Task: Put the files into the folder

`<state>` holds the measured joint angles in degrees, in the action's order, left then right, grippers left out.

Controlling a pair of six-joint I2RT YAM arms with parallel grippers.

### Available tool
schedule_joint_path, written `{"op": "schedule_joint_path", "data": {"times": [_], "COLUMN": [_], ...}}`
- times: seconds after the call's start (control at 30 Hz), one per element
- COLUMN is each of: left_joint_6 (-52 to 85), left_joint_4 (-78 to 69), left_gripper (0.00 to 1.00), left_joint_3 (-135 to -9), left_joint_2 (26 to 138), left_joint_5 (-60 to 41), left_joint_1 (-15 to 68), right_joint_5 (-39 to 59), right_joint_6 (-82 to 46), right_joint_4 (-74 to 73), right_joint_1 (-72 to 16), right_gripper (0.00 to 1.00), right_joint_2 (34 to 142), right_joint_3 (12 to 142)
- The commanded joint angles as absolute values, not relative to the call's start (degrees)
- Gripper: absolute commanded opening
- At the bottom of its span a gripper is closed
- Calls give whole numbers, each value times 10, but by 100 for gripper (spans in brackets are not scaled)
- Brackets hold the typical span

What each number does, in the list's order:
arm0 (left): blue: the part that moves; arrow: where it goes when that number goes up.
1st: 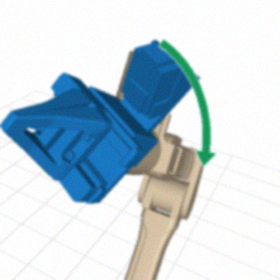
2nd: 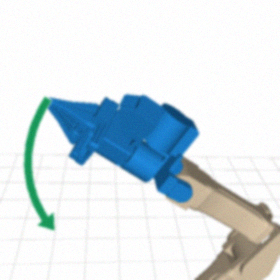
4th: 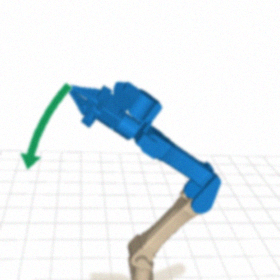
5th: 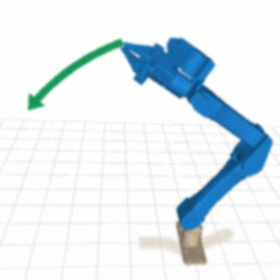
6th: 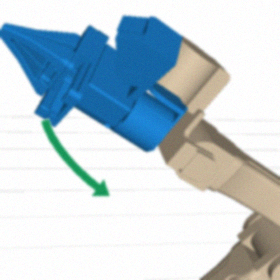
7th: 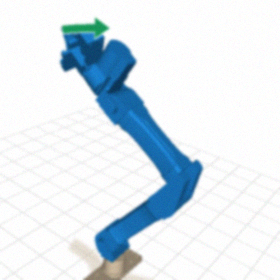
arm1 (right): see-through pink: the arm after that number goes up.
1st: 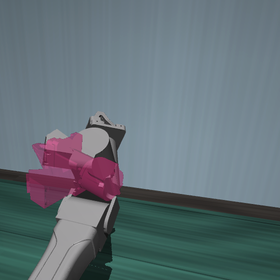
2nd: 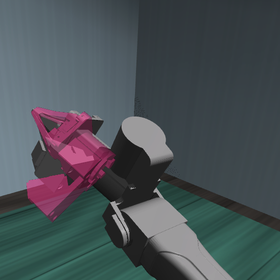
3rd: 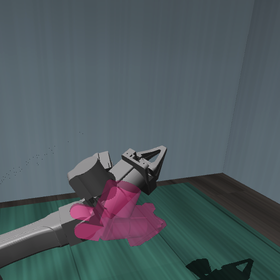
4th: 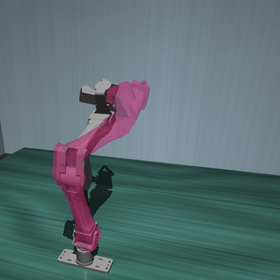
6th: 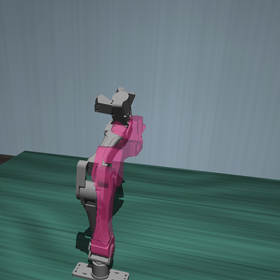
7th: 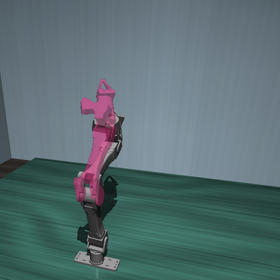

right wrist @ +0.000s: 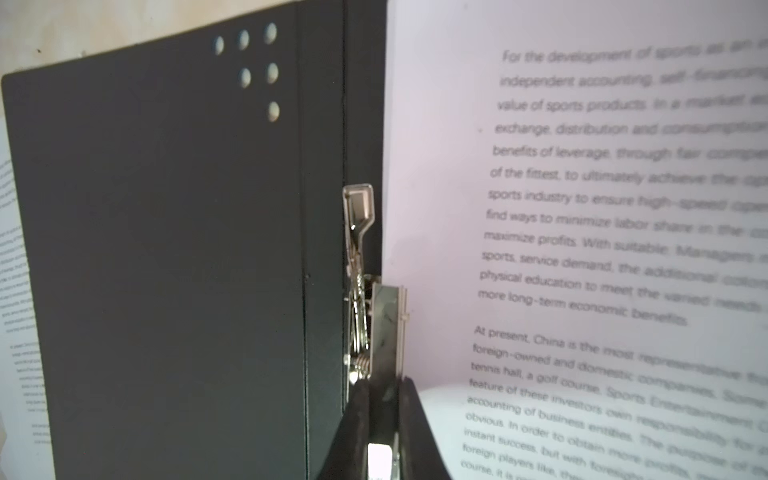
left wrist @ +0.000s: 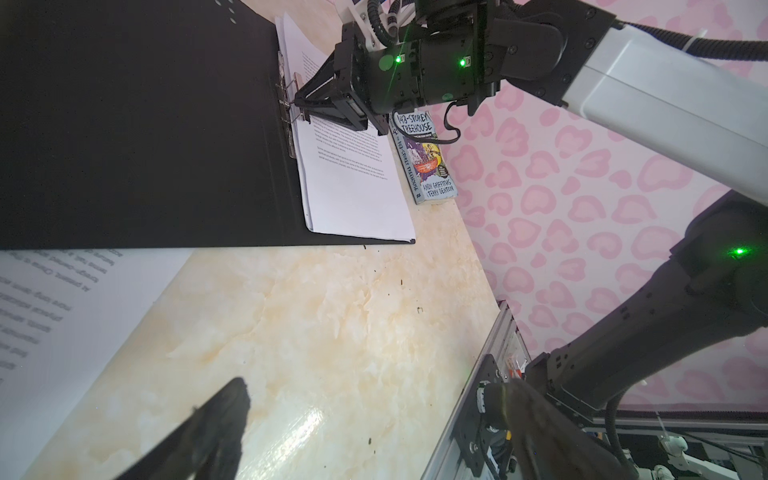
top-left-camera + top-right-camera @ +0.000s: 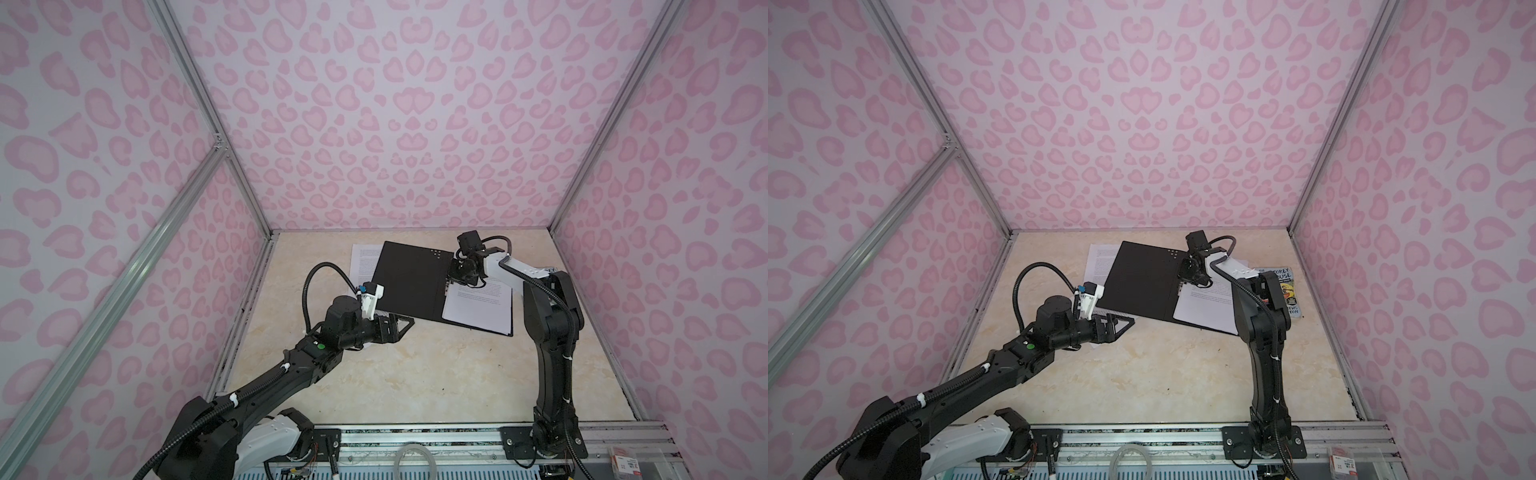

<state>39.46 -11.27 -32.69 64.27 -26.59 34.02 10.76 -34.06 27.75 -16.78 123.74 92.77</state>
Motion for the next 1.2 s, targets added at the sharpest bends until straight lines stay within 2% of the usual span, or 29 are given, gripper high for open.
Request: {"op": "schedule_joint_path", "data": {"times": [0.0, 0.7, 1.17], "left_joint_6": [395, 391, 379], "left_joint_4": [-127, -124, -113], "left_gripper": [97, 97, 97], "left_joint_3": [-330, -333, -337], "left_joint_2": [645, 656, 652], "left_joint_5": [-270, -268, -254], "left_joint_1": [340, 340, 340], "right_joint_5": [106, 158, 217], "right_joint_6": [-339, -319, -317], "right_joint_4": [287, 262, 205], "right_joint_1": [-168, -176, -193], "right_gripper": [10, 7, 7], "right_joint_2": [1243, 1166, 1050], "right_joint_3": [931, 870, 719]}}
